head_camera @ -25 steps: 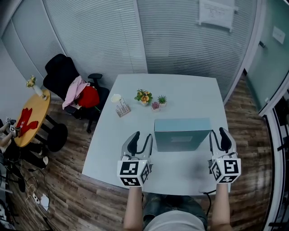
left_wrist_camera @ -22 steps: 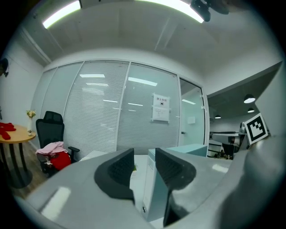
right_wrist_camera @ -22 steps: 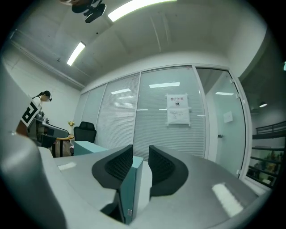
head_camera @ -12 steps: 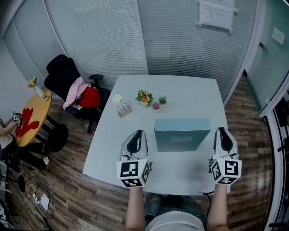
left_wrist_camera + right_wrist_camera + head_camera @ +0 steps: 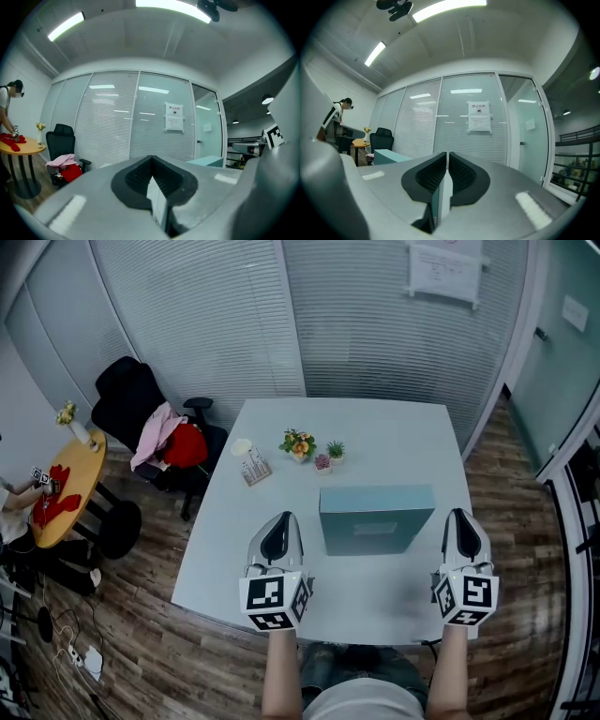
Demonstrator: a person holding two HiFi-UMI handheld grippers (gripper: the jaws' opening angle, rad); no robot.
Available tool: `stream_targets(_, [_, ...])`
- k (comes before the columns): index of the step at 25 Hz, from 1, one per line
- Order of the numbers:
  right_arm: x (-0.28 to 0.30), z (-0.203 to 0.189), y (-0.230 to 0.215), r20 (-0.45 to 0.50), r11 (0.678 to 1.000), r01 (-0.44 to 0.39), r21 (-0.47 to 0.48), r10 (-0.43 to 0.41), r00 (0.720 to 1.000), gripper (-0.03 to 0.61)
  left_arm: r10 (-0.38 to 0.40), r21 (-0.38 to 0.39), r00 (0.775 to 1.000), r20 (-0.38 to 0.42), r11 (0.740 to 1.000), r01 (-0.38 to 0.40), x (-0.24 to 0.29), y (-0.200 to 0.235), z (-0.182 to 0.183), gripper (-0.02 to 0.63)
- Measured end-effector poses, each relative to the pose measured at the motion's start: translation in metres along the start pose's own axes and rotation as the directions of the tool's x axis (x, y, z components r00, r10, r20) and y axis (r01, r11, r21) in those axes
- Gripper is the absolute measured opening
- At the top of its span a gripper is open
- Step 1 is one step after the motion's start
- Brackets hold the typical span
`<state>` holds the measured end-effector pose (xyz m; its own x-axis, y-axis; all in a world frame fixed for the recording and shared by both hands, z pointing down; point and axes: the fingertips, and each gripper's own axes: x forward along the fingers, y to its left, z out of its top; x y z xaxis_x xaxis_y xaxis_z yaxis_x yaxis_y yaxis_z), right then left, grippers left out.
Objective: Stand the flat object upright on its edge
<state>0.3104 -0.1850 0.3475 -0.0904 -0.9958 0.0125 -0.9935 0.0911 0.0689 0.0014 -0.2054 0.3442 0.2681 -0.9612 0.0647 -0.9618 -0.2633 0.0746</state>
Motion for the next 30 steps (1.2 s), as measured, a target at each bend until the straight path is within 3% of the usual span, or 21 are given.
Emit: stream_targets(30, [-0.0002, -0.0047, -0.002, -0.02, 1.0, 0.001, 0.003, -0.001, 1.0, 0.038, -0.01, -0.009, 0.999, -0.035, 1.0, 0.009, 0.0036, -0.0021, -0.0075, 0.003])
